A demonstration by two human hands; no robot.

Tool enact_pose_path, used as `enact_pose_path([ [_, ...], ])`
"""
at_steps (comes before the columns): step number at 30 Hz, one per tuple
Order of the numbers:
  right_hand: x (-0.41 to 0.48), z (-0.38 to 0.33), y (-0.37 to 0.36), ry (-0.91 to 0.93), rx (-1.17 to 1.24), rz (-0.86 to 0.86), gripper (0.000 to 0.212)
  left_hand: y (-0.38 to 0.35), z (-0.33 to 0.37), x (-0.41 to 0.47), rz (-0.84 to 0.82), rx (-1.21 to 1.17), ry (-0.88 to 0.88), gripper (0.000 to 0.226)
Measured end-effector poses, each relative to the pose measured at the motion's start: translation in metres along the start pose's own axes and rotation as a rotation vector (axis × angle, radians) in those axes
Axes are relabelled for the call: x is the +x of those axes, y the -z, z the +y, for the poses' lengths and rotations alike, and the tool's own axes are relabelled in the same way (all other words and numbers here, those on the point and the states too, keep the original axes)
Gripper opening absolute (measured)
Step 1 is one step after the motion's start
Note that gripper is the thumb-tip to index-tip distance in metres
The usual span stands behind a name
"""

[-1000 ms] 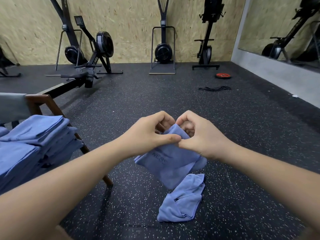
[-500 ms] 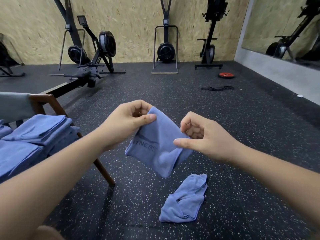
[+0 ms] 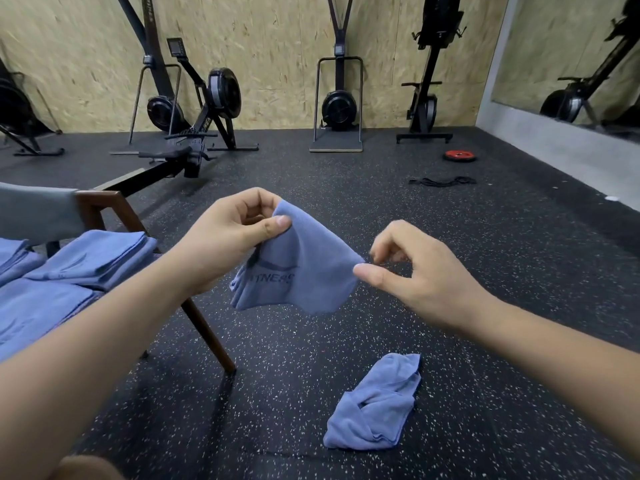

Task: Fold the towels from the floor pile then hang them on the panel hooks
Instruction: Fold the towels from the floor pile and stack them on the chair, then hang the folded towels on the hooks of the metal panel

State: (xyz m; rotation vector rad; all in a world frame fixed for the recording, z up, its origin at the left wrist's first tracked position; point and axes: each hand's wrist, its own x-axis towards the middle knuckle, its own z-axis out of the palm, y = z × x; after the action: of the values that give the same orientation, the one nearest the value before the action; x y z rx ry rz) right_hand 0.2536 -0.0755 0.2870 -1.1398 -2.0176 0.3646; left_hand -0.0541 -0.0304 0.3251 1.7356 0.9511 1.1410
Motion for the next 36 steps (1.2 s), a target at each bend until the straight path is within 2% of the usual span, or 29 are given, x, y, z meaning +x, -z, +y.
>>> enact_pose_path([
  [3,0.004,-0.006,-0.007,-0.100,0.004,-0.122,0.072,-0.007,0.003,-0.005,-0.054,0.002,0.008,0.026],
  [5,0.007,-0.008,-0.016,-0.156,0.064,-0.232,0.084,-0.007,0.004,-0.007,-0.088,0.005,0.020,0.022],
  [6,0.008,-0.007,-0.017,-0.192,0.133,-0.275,0.078,-0.006,0.005,-0.008,-0.100,0.016,0.026,0.020],
  [9,0.014,-0.005,-0.018,-0.196,0.298,-0.313,0.034,0.002,0.011,-0.014,-0.128,0.078,0.049,0.019],
  [11,0.019,-0.009,-0.017,-0.178,0.336,-0.283,0.022,0.013,0.014,-0.019,-0.140,0.163,0.056,0.018],
  [15,0.038,-0.026,-0.017,-0.153,0.361,-0.259,0.022,0.042,0.019,-0.032,-0.205,0.353,0.120,0.029],
  [19,0.067,-0.052,-0.034,-0.073,0.315,-0.358,0.020,0.058,0.027,-0.048,-0.243,0.555,0.188,0.026],
  [22,0.092,-0.079,-0.055,0.025,0.192,-0.446,0.020,0.066,0.025,-0.059,-0.214,0.726,0.146,0.021],
  [26,0.123,-0.111,-0.089,0.115,0.113,-0.519,0.025,0.091,0.023,-0.075,-0.096,0.806,0.079,0.019],
  [29,0.142,-0.124,-0.117,0.093,0.286,-0.548,0.035,0.124,0.031,-0.089,-0.056,0.735,0.183,0.012],
  [34,0.162,-0.131,-0.178,-0.086,0.575,-0.691,0.051,0.186,0.047,-0.113,0.100,0.373,0.411,0.010],
  [36,0.164,-0.136,-0.208,-0.140,0.655,-0.743,0.048,0.215,0.047,-0.124,0.158,0.288,0.465,0.009],
])
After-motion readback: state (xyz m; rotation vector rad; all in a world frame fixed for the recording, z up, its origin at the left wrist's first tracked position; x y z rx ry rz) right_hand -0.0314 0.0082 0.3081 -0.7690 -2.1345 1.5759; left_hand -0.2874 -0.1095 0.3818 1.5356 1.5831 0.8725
